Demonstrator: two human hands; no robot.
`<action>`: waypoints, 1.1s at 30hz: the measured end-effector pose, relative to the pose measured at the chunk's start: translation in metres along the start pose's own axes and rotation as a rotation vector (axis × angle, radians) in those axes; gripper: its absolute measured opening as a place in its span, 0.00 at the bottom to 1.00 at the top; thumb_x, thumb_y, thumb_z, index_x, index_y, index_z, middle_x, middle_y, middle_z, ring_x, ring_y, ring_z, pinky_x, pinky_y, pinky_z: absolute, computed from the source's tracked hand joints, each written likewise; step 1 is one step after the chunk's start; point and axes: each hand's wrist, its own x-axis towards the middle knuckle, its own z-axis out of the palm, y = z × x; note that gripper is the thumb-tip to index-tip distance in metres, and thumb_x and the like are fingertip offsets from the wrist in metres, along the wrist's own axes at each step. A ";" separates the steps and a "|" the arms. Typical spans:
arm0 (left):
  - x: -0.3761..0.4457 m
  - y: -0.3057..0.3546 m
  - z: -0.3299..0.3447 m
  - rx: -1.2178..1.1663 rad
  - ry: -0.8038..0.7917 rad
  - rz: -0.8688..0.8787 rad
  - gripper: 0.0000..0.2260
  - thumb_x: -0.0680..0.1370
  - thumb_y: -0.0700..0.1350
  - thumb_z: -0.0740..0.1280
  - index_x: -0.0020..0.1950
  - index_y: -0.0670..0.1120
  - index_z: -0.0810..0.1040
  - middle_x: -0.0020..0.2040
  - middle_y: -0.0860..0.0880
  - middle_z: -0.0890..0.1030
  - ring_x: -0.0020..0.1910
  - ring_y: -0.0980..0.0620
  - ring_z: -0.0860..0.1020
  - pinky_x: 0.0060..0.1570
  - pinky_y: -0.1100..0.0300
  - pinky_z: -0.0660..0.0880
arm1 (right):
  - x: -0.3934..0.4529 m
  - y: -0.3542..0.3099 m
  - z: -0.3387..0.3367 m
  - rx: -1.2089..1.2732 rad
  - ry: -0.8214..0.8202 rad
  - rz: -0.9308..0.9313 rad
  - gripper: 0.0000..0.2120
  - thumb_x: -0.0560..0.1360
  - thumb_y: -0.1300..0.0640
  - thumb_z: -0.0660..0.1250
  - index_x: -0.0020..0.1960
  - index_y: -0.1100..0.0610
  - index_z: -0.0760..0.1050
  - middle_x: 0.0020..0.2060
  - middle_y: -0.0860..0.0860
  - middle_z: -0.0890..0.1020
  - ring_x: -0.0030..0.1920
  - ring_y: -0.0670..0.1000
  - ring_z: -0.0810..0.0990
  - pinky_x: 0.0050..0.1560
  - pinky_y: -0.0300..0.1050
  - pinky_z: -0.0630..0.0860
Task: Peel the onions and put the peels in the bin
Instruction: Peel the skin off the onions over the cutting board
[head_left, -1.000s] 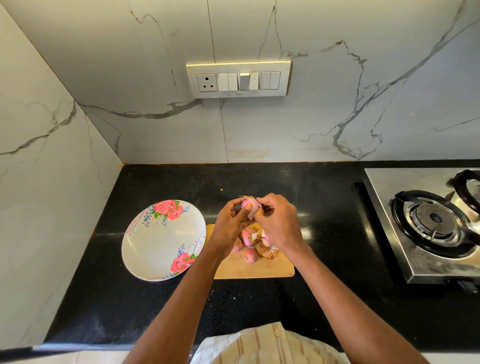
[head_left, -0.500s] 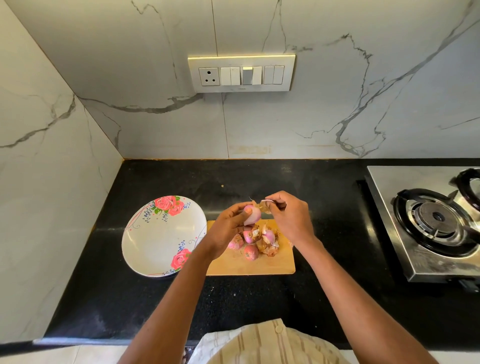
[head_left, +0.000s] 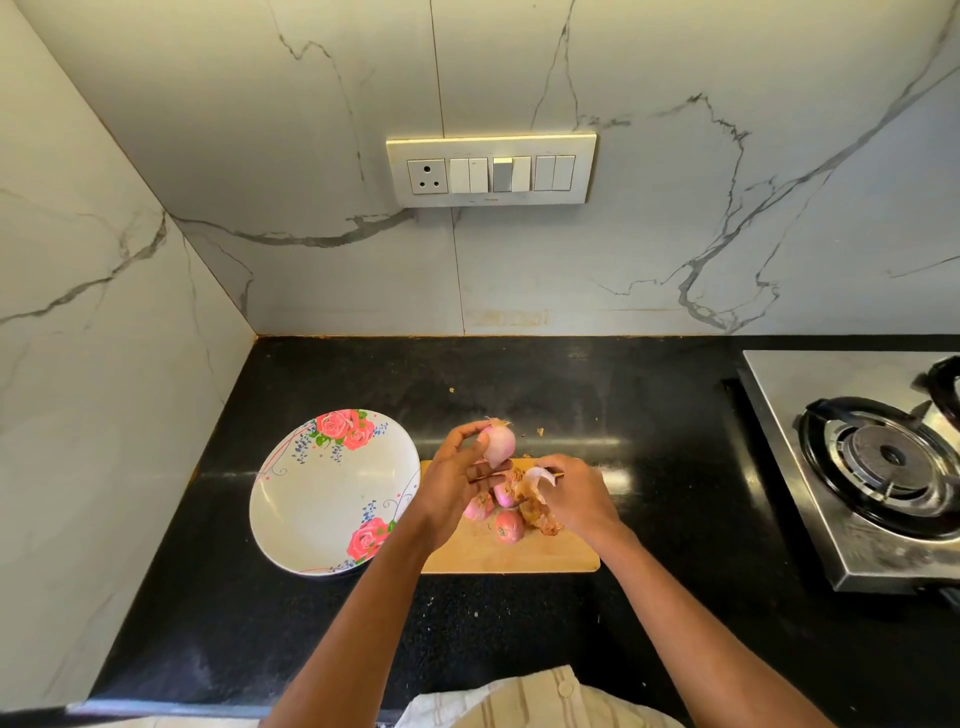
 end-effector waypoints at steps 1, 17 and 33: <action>0.001 0.002 0.002 -0.033 0.007 -0.013 0.10 0.86 0.46 0.59 0.65 0.49 0.75 0.60 0.44 0.81 0.55 0.44 0.83 0.55 0.55 0.81 | 0.000 0.000 -0.002 -0.030 0.015 -0.017 0.13 0.80 0.57 0.67 0.64 0.52 0.80 0.62 0.50 0.81 0.64 0.51 0.77 0.61 0.42 0.71; 0.014 0.020 0.014 -0.004 -0.053 0.001 0.13 0.85 0.48 0.60 0.67 0.45 0.76 0.59 0.44 0.83 0.57 0.47 0.83 0.52 0.59 0.80 | 0.007 -0.050 -0.069 0.459 -0.034 -0.343 0.14 0.78 0.52 0.71 0.64 0.45 0.81 0.56 0.37 0.83 0.57 0.38 0.81 0.59 0.38 0.79; 0.005 0.032 0.019 0.105 -0.135 0.037 0.12 0.85 0.47 0.61 0.66 0.47 0.77 0.60 0.45 0.83 0.58 0.46 0.82 0.55 0.60 0.79 | 0.003 -0.054 -0.061 0.409 0.188 -0.330 0.07 0.81 0.52 0.67 0.52 0.54 0.81 0.42 0.44 0.84 0.42 0.39 0.82 0.42 0.31 0.77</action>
